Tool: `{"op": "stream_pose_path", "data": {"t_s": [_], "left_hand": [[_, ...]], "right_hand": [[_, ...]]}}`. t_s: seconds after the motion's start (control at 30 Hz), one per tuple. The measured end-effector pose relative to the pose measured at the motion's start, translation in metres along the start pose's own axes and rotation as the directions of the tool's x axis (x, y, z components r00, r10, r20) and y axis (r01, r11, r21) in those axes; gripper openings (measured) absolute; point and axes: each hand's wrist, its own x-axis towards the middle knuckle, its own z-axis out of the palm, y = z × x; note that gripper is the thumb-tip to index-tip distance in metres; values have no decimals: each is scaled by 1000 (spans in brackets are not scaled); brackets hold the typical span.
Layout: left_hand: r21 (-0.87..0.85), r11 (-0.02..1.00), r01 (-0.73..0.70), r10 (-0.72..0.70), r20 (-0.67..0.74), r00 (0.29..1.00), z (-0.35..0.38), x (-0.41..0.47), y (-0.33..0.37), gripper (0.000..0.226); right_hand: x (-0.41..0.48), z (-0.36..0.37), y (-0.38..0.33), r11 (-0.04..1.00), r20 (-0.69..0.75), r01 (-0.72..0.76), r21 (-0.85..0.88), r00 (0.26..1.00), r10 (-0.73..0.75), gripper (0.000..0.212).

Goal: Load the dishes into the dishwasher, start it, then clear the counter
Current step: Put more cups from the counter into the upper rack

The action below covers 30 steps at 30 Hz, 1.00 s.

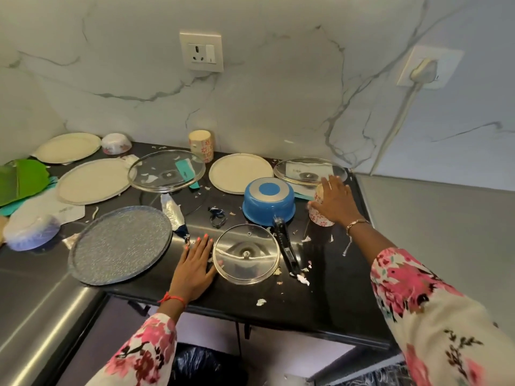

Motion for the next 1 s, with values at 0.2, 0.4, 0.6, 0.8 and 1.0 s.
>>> {"op": "stream_pose_path", "data": {"t_s": [0.2, 0.4, 0.6, 0.8, 1.0], "left_hand": [[-54, 998, 18, -19, -5, 1000, -2, -3, 1, 125], [-19, 1000, 17, -17, 1, 1000, 0, -1, 0, 120], [-63, 998, 15, -16, -19, 1000, 3, -1, -2, 119], [-154, 988, 5, -6, -7, 1000, 0, -1, -3, 101], [-262, 965, 34, -49, -49, 998, 2, -30, -7, 64]], "right_hand": [[24, 4, 6, 991, 160, -108, 80, 983, 94, 70], [32, 5, 5, 987, 150, -121, 105, 983, 104, 74], [26, 5, 6, 979, 173, -140, 145, 978, 114, 82], [-1, 5, 7, 971, 141, -117, 211, 986, 88, 85], [-44, -8, -4, 956, 122, -121, 267, 988, 91, 85]]}}
